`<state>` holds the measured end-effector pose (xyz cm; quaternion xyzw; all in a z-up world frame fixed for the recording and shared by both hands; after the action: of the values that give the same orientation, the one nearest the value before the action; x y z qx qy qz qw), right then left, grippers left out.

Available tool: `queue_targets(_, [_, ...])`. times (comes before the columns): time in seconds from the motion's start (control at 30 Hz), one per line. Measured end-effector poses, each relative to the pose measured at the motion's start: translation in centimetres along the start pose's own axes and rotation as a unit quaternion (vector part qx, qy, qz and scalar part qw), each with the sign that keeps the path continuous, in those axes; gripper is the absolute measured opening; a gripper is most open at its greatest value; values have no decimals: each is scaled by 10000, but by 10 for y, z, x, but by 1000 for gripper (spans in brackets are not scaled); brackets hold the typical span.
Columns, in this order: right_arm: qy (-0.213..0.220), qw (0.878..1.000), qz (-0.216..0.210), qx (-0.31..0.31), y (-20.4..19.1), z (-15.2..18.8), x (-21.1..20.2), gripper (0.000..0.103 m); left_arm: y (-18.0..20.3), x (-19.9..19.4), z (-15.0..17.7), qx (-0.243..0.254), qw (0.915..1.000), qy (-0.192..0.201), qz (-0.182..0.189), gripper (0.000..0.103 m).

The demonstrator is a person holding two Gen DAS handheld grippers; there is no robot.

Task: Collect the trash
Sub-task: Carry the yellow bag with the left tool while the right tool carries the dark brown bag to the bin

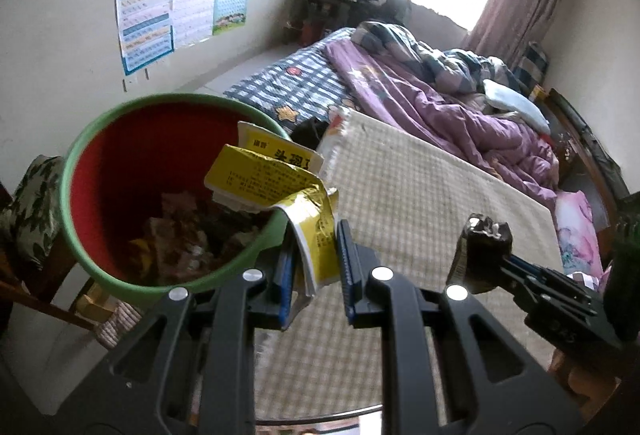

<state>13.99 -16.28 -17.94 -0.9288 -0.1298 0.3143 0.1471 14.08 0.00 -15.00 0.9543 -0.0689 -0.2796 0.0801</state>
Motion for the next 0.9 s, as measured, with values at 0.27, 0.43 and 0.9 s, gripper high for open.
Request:
queue_targets(0.27, [-1,10000,-72,-52,-19,1,11,28,-27,-2,-4,96,9999,38,-122,19])
queue_targets(0.43, [22,9999,-100,-75,-31,1,17,28,-44,-2,-8,109,9997,62,-205,19])
queue_targets(0.9, [1,9991,-340,-262,-76,-6,50,28,-90,-2,-18,52,9988,110,-464,19])
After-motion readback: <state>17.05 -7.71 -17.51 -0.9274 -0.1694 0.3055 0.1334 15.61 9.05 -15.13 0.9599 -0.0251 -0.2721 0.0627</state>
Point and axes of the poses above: each gripper's, at about its wrist camera, not at the fingertips, and x roughly the way its jaws point, y to its right, z to its underside, the point moved 10 cm from there along x, roughly the way its jaws point, and after that the axes turned 15 degrees about y, right-handed, at the moved point
